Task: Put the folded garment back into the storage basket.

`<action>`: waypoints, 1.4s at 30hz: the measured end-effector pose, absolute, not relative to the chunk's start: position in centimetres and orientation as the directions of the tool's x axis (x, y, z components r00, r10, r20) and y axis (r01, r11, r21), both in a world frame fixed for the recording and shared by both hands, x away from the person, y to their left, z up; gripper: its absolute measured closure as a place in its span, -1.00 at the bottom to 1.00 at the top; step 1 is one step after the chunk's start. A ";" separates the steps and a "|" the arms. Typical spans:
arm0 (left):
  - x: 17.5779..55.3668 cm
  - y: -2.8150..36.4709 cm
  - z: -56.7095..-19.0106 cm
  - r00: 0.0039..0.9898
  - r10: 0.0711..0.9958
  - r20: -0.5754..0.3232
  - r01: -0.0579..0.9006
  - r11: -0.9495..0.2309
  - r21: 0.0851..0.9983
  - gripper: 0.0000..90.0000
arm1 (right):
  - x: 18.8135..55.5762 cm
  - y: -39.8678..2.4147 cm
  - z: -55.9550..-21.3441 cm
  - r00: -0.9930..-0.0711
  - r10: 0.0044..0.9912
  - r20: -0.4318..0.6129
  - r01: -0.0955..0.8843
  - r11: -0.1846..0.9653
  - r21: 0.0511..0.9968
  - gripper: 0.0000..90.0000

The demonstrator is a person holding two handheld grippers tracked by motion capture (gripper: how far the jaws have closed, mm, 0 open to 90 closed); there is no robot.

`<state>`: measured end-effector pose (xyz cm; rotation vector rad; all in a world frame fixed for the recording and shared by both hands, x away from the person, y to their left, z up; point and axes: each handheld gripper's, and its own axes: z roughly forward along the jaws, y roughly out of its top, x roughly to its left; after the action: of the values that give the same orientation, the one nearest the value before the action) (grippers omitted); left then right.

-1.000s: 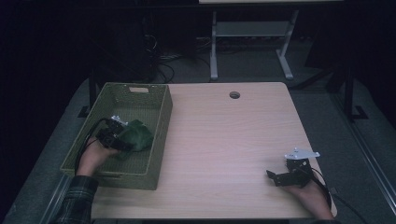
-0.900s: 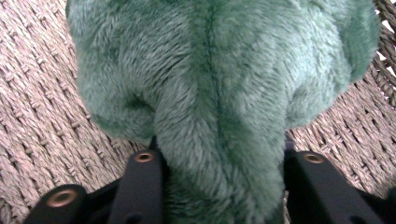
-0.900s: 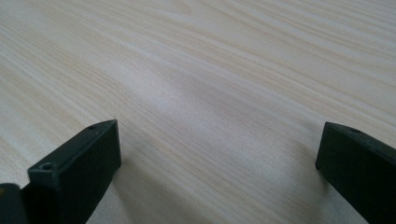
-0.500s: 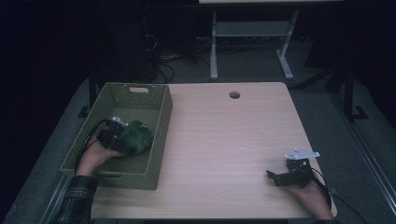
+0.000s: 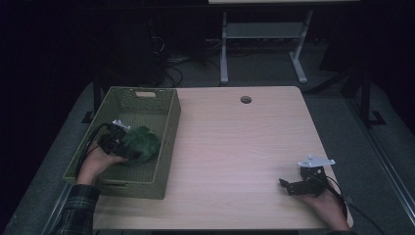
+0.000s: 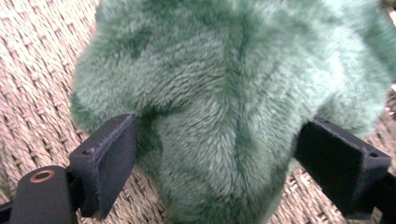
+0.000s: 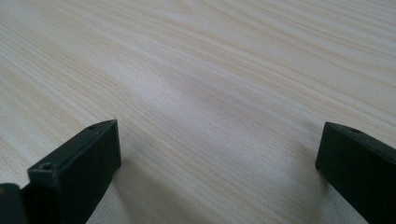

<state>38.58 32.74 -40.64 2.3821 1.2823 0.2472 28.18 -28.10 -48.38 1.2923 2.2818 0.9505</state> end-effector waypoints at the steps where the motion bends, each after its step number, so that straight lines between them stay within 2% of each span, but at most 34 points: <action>1: 38.6 32.7 -40.6 0.558 0.829 -0.042 0.753 -0.485 0.444 -0.71 | 28.2 -28.1 -48.4 -0.522 0.852 0.024 0.617 0.359 0.700 -1.00; 10: 38.1 32.6 -38.4 0.562 0.826 -0.034 0.723 -0.471 0.505 -0.71 | 28.2 -28.1 -48.4 -0.524 0.852 0.023 0.616 0.360 0.701 -1.00; 16: 37.7 31.8 -36.1 0.573 0.818 -0.040 0.680 -0.448 0.580 -0.70 | 28.2 -28.1 -48.4 -0.523 0.852 0.024 0.617 0.359 0.700 -1.00; 30: 37.0 27.3 -33.2 0.642 0.763 -0.068 0.591 -0.437 0.678 -0.70 | 28.2 -28.1 -48.4 -0.523 0.852 0.024 0.617 0.359 0.700 -1.00; 42: 36.6 23.0 -32.2 0.696 0.716 -0.060 0.534 -0.459 0.710 -0.70 | 28.2 -28.1 -48.4 -0.523 0.852 0.024 0.617 0.359 0.700 -1.00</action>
<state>36.60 22.97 -32.23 2.1729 0.9507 0.3194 28.19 -28.10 -48.38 1.2919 2.2822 0.9508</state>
